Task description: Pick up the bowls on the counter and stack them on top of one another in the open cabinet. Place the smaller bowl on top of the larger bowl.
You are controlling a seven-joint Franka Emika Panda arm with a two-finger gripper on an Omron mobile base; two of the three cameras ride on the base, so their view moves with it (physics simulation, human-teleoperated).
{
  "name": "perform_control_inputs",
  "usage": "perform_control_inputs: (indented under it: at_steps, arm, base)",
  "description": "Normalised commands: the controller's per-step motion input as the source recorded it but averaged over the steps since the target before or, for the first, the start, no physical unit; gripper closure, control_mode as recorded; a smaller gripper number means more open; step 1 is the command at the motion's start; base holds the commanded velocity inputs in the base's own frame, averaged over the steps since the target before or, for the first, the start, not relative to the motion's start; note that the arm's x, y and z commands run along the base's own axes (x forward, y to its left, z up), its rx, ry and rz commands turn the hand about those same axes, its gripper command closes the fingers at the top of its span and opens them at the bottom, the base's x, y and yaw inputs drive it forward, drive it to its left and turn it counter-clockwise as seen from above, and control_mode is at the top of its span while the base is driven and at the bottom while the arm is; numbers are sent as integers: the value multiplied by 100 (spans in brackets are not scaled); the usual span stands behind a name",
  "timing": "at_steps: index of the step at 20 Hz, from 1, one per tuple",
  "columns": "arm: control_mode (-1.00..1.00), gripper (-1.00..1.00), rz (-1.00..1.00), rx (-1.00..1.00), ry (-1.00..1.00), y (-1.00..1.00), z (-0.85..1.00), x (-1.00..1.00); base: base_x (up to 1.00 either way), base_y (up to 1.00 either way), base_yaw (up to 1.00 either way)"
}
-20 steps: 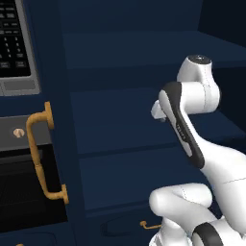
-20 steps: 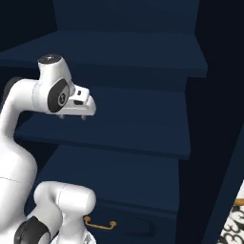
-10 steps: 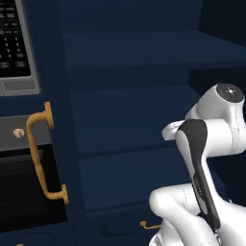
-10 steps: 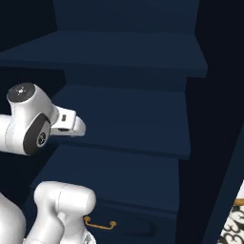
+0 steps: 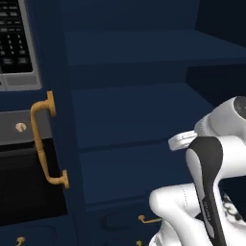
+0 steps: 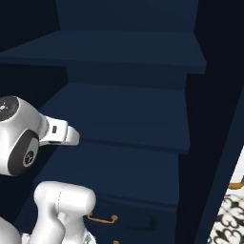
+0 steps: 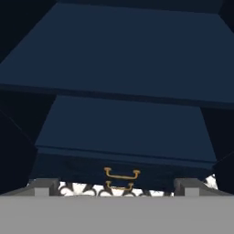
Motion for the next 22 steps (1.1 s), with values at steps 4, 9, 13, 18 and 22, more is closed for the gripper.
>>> perform_control_inputs:
  at_steps: [4,9,13,18,22]
  arm:
    - [100,-100,0,0,0,0,0,0]
    - [100,-100,0,0,0,0,0,0]
    - [100,-100,0,0,0,0,0,0]
    - [100,-100,0,0,0,0,0,0]
    - [100,-100,0,0,0,0,0,0]
  base:
    - [-96,0,0]
    - [-100,0,-1]
    - [-100,0,0]
    - [-94,13,28]
    - [-13,6,80]
